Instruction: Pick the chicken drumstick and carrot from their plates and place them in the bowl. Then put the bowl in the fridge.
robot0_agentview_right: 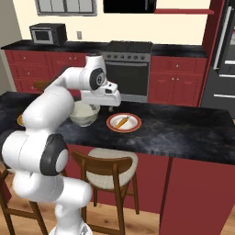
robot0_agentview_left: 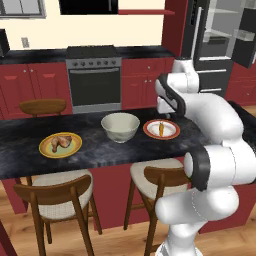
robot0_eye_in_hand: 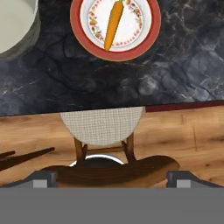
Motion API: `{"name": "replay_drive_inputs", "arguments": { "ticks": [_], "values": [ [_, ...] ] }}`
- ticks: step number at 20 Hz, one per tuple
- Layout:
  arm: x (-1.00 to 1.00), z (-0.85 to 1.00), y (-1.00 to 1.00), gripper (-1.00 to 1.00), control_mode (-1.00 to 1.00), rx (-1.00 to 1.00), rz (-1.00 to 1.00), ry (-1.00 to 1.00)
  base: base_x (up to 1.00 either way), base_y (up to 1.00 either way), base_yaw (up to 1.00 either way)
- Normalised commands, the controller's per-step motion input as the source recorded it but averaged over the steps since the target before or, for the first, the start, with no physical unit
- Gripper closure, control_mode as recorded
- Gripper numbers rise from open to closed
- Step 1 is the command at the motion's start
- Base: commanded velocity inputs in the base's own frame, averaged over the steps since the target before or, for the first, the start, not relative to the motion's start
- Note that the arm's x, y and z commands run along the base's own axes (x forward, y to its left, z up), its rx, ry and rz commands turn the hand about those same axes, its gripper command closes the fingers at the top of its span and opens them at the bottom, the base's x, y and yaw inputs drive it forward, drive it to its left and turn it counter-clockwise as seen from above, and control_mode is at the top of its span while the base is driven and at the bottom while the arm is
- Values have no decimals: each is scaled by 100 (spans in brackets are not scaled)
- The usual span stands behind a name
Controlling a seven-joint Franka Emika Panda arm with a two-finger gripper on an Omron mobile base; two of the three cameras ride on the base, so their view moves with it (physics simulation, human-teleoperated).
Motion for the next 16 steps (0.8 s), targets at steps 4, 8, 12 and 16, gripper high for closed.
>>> {"name": "replay_drive_inputs", "arguments": {
  "ticks": [4,8,12,16],
  "values": [
    [52,-28,-22,-100,-100,1,0,8,0,0,0],
    [58,-30,-19,-100,-100,2,-4,13,0,0,0],
    [44,-35,-8,-100,-100,9,-1,0,0,0,0],
    [31,-43,-3,-100,-100,12,0,0,0,0,0]
  ]
}}
